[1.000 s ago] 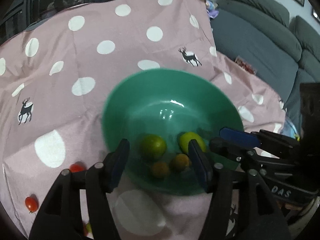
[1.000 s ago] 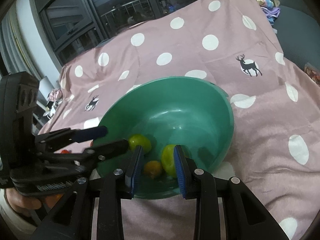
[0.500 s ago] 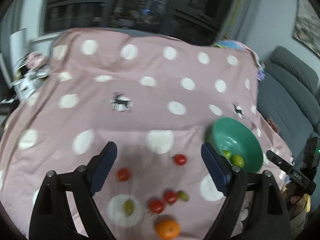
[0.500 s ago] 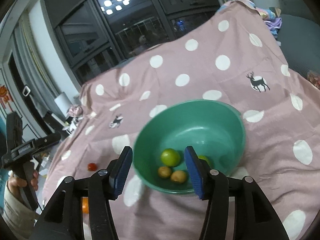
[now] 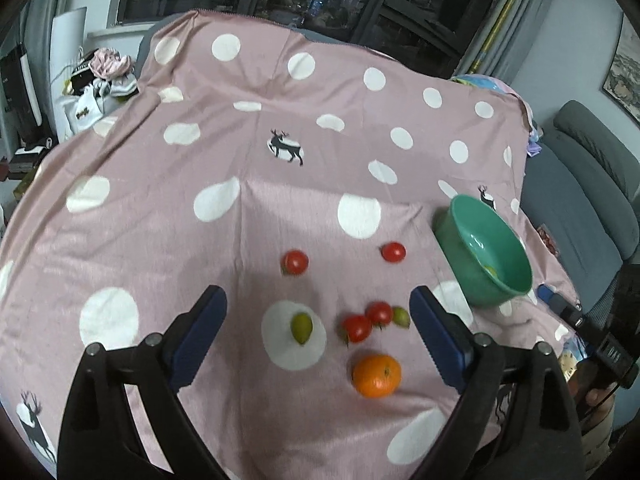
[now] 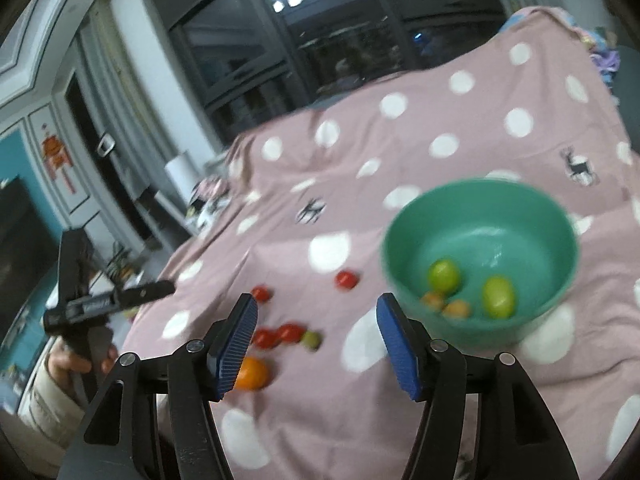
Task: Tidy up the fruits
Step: 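Withdraw the right tool from the bowl toward the orange tangerine, then close the left tool around the orange tangerine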
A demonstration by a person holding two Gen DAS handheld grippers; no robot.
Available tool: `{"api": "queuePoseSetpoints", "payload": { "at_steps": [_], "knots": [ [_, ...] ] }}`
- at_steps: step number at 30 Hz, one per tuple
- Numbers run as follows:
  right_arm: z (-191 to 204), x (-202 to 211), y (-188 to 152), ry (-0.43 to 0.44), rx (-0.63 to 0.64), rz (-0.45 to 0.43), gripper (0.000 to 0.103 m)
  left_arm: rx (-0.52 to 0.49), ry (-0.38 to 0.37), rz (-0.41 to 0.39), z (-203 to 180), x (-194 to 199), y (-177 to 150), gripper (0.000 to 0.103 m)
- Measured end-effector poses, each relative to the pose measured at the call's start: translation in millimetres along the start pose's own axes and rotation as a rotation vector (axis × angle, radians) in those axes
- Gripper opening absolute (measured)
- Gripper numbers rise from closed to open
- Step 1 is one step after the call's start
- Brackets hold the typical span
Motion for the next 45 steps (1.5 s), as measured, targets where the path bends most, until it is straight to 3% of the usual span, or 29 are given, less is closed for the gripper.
{"api": "queuePoseSetpoints", "payload": {
  "at_steps": [11, 21, 30, 45],
  "knots": [
    [60.6, -53.0, -67.5, 0.089, 0.122, 0.165, 0.063, -0.061, -0.041, 0.086, 0.8, -12.2, -41.8, 0.093],
    [63.7, -69.2, -71.7, 0.096, 0.171, 0.198, 0.063, -0.131, -0.087, 0.138, -21.6, -29.3, -53.5, 0.093],
    [50.4, -78.9, -73.7, 0.101, 0.148, 0.226, 0.063, -0.13, -0.123, 0.19, -35.8, -51.9, -61.2, 0.093],
    [64.2, -97.4, -83.6, 0.156, 0.224, 0.317, 0.063, -0.124, -0.225, 0.243, -50.8, -61.9, -70.7, 0.09]
  ]
}}
Point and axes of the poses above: each gripper's, at about its wrist camera, not at the fingertips, and x roughly against the way its jaws point, z to its left, y to its top, the point moved 10 cm from there along -x, roughly the way its jaws point, and after that the axes turned 1 degree about -y, right-handed, at the moved point
